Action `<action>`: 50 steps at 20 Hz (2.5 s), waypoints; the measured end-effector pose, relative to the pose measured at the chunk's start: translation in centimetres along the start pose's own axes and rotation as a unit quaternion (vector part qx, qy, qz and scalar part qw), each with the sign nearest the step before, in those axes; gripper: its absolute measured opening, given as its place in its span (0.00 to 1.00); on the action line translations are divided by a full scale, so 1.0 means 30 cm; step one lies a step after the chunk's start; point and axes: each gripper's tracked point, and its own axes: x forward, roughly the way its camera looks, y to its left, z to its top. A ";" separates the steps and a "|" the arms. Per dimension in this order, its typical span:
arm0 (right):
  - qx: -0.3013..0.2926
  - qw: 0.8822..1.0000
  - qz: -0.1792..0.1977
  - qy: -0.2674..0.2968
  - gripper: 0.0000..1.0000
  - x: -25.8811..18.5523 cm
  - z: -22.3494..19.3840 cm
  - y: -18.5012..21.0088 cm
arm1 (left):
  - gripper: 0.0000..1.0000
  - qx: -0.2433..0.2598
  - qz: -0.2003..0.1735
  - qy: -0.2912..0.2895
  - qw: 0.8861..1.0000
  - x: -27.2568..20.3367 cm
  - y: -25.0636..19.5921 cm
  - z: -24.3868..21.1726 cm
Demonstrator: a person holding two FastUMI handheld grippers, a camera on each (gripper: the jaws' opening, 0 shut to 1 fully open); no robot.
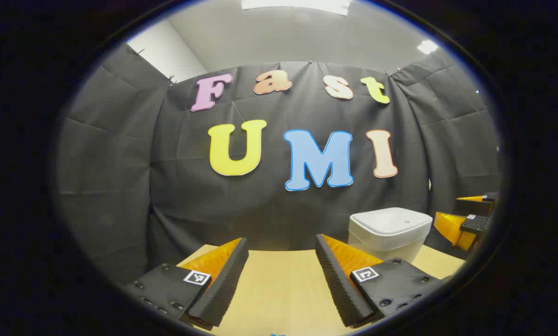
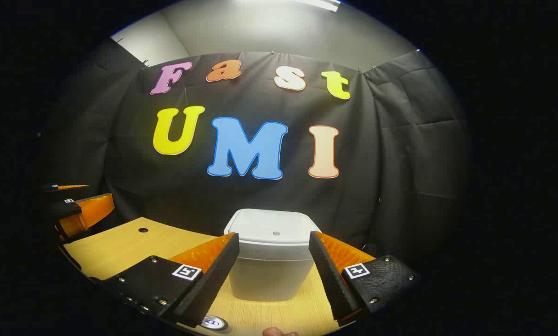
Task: Press the lid of the desktop garbage bin to open it, pick up the crumpled paper on the desktop and throw it into the bin, then pick up the pop can on the desktop and drop it into the bin, and finally close the garbage bin lid.
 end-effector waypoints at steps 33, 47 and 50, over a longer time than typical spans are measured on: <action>0.030 0.998 -0.021 0.044 0.36 0.130 -0.057 -0.036 | 0.98 0.001 -0.005 0.001 1.000 0.015 -0.016 -0.010; 0.046 0.995 0.028 0.081 0.00 0.365 -0.086 -0.021 | 0.98 -0.007 0.002 0.006 1.000 0.039 -0.016 -0.027; 0.051 0.993 0.031 0.100 0.00 0.404 -0.111 -0.030 | 0.98 -0.007 0.004 0.007 1.000 0.045 -0.014 -0.030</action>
